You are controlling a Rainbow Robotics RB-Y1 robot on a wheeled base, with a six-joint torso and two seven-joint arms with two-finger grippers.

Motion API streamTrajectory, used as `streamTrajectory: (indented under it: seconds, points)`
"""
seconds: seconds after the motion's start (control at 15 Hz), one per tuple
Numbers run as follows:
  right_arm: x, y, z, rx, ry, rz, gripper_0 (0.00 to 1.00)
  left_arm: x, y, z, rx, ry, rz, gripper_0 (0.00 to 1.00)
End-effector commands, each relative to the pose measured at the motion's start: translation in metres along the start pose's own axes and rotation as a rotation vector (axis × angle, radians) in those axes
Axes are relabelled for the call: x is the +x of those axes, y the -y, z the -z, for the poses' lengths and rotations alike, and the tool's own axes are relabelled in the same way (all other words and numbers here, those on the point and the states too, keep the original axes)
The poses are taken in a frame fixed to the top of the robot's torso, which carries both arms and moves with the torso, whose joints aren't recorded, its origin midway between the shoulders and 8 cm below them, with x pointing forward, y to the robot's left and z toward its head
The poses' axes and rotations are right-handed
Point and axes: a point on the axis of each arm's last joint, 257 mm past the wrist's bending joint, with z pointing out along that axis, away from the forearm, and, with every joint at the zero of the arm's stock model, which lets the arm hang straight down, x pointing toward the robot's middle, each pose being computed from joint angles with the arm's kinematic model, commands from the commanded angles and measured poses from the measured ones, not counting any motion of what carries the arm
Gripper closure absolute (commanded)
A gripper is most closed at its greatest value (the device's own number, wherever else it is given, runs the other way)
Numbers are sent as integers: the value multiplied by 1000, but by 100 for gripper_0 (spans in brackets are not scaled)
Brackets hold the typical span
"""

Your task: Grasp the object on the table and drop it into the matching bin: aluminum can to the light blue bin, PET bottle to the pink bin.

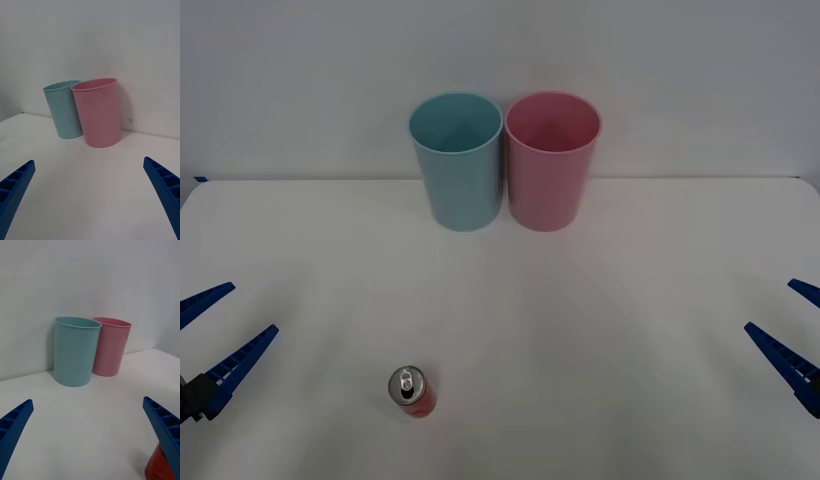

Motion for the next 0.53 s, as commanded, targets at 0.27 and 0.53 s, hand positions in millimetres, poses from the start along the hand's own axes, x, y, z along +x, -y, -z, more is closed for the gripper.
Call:
streamTrajectory:
  seconds: [0.27, 0.53]
  points:
    - [0, 0, 0, 0, 0, 0, 0, 3, -11, 6, -30, 5, 21, 0]
    - [0, 0, 0, 0, 0, 0, 0, 5, -19, 19, -37, -34, 8, 0]
